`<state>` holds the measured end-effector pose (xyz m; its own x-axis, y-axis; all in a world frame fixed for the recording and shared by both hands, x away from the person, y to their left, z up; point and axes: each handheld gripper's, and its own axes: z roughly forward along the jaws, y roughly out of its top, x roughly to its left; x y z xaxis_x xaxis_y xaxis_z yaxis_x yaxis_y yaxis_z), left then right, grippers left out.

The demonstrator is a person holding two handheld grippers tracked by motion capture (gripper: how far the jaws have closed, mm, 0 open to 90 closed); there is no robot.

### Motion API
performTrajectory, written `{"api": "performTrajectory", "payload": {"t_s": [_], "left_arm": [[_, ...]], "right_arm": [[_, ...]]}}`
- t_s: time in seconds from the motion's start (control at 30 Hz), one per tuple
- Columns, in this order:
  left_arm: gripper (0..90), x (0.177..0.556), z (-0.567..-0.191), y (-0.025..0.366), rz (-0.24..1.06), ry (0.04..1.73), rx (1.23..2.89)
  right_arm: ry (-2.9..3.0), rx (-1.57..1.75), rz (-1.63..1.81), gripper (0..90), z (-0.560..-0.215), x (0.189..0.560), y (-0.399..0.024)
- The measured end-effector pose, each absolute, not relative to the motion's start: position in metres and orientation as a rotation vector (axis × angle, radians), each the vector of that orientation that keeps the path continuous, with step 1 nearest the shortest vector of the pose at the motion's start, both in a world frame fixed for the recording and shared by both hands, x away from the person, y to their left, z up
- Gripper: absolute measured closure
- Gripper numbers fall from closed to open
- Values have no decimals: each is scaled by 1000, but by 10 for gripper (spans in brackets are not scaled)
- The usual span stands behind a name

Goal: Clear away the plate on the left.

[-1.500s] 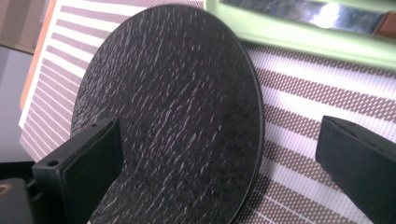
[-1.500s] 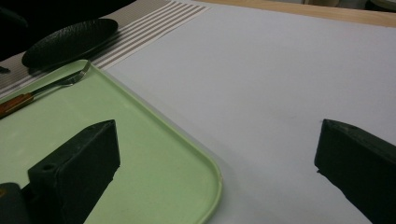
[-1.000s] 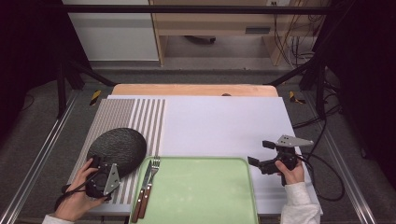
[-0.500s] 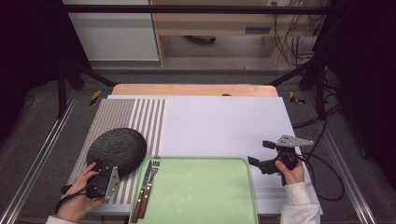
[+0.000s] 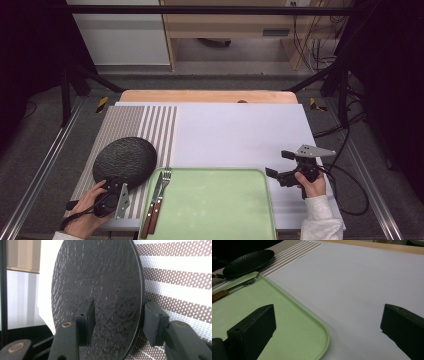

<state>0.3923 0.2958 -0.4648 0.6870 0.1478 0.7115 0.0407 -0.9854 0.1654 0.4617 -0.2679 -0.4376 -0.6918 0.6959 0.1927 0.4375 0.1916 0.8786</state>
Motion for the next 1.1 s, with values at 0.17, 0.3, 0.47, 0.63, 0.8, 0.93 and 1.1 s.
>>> {"api": "performTrajectory", "payload": {"t_s": [0.17, 0.3, 0.47, 0.63, 0.8, 0.93, 1.1], "left_arm": [[543, 389, -470, 295, 1218, 115, 2746], [574, 386, -472, 294, 1260, 81, 2731], [629, 385, -476, 291, 1316, -18, 2723], [673, 382, -481, 292, 1335, 2, 2726], [719, 380, -485, 291, 1377, -55, 2721], [734, 379, -487, 291, 1389, -62, 2719], [752, 381, -490, 291, 1400, -59, 2720]], "right_arm": [[2220, 1082, 1502, 6, -438, 462, -268], [2218, 1083, 1502, 6, -438, 462, -268], [2219, 1082, 1502, 5, -438, 462, -268], [2218, 1082, 1503, 6, -438, 462, -268], [2219, 1082, 1502, 6, -438, 461, -268], [2222, 1079, 1499, 6, -438, 462, -268], [2222, 1082, 1499, 6, -438, 462, -267]]}}
